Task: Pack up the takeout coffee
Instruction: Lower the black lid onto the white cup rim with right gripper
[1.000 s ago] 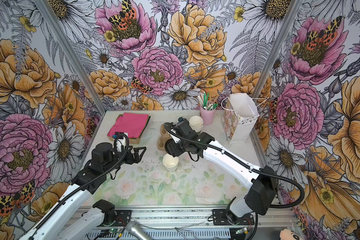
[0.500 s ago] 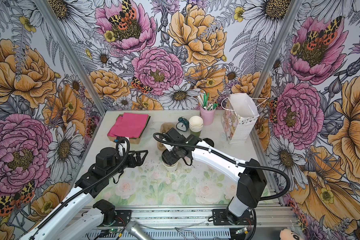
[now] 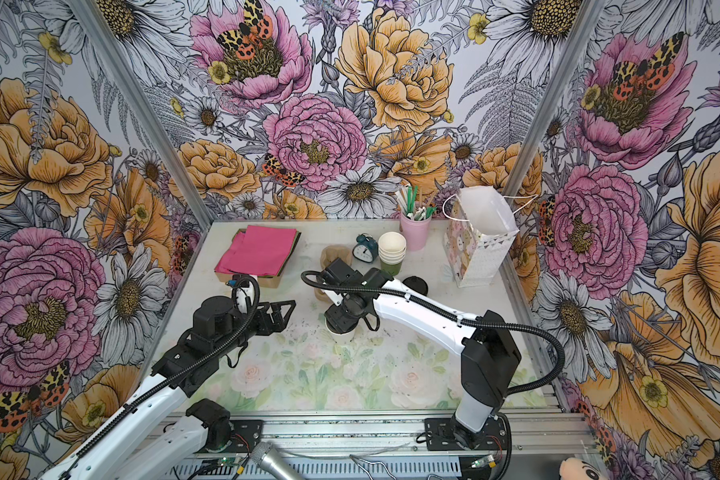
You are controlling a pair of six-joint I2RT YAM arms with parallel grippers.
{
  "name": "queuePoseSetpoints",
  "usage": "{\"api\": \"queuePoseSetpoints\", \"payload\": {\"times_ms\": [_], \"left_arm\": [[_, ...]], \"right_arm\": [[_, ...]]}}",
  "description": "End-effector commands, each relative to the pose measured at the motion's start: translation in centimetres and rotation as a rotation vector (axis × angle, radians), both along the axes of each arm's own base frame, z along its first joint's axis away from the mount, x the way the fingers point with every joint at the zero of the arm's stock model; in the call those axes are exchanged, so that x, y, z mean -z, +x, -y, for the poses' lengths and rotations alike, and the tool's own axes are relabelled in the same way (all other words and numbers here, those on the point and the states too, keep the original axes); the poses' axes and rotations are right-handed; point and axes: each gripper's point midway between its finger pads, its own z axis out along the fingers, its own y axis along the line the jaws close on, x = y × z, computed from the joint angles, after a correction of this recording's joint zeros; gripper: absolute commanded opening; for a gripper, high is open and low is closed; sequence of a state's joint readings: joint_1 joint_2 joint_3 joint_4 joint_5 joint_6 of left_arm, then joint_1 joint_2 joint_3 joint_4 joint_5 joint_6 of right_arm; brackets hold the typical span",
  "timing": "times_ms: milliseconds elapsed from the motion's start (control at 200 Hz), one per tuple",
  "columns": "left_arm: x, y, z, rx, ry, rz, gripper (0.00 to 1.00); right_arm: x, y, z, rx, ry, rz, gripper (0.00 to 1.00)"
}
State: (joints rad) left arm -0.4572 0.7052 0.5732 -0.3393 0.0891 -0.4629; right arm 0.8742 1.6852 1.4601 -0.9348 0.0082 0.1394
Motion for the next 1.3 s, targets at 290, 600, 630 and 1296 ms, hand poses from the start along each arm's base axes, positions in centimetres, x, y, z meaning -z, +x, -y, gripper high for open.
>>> {"api": "queuePoseSetpoints", "payload": {"times_ms": [290, 600, 630, 1296], "left_arm": [[-1.0, 0.0, -0.3, -0.022, -0.015, 0.051, 0.99], [-1.2, -0.1, -0.3, -0.025, -0.022, 0.053, 0.99], [-1.1, 0.0, -0.4, -0.029, -0.023, 0.052, 0.99], [-1.3, 0.1, -0.4, -0.04, -0.039, 0.059, 0.99]], "right_arm": [[0.4, 0.4, -0.7, -0.02, -0.034, 0.008, 0.65], [1.1, 0.3, -0.8, -0.034, -0.055, -0.005, 0.65], [1.2, 0.2, -0.7, -0.034, -0.059, -0.006, 0.65], [4.6, -1.2, 0.3, -0.051, -0.145, -0.114, 0.65]]}}
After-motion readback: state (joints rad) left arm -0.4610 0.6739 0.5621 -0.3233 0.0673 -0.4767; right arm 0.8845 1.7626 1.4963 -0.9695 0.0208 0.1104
